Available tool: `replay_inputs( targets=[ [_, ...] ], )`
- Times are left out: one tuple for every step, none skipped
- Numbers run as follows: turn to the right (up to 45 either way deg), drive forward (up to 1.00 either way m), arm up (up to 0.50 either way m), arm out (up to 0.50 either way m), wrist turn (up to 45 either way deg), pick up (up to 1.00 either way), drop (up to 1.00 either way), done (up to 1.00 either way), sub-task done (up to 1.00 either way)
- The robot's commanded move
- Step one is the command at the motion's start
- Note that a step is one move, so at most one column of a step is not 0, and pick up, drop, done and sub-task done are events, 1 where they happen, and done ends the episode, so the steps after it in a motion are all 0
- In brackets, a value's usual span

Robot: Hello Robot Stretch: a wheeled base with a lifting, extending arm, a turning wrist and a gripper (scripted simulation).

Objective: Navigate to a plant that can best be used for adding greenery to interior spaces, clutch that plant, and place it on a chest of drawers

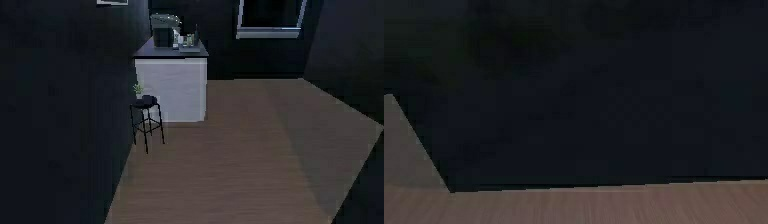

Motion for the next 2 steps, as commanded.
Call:
replay_inputs(
  targets=[
    [0.0, 1.00, 0.00, 0.00, 0.0, 0.00, 0.00, 0.00, 0.00],
    [-15.0, 0.00, 0.00, 0.00, 0.0, 0.00, 0.00, 0.00, 0.00]
  ],
)
